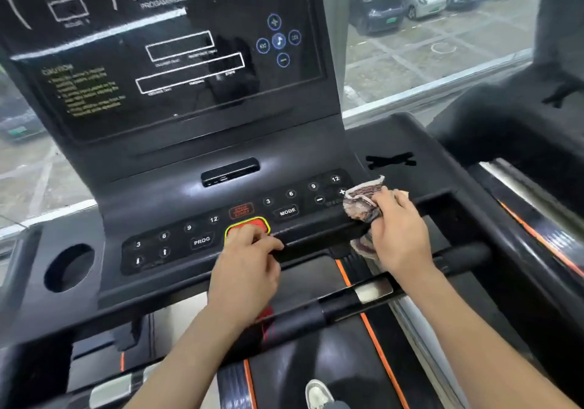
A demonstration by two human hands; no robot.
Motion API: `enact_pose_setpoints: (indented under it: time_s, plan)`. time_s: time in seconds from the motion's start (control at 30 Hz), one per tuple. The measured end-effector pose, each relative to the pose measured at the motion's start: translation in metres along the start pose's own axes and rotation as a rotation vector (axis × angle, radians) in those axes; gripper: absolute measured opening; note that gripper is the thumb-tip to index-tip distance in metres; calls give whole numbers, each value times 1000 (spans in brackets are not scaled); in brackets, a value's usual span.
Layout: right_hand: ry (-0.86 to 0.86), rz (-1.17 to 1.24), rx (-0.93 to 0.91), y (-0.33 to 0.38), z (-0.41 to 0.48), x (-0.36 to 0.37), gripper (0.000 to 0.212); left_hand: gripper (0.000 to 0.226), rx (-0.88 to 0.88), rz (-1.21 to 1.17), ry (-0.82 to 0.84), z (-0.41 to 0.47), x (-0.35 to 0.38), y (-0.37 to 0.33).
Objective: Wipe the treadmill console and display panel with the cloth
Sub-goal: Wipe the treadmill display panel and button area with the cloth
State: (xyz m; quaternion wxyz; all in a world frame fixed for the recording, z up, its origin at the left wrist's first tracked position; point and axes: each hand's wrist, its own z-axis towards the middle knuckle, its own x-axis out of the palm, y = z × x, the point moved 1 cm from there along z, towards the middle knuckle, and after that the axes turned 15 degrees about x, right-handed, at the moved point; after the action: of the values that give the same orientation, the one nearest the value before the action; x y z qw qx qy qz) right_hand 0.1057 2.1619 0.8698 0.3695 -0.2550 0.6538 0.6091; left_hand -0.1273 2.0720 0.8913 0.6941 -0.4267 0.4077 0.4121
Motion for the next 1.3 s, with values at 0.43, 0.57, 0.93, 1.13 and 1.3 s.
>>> enact_pose_setpoints:
  time_s: [0.43,0.57,0.93,1.13,1.3]
  plan:
    - [298,-207,-641,147,-111,112,34,42,-430,37,-131,-137,-54,113]
    - [402,-262,-767,205,-150,136,42,51,-475,9,-134,-174,-70,137]
    - [317,-564,-792,311,-176,216,49,61,-314,-157,-344,-175,-86,207]
    - [154,-671,-674,372,-140,258,52,59,-293,-204,-348,-172,-75,221]
    - [67,-753,-603,385,-130,283,41,61,-344,-179,-260,-172,-71,221]
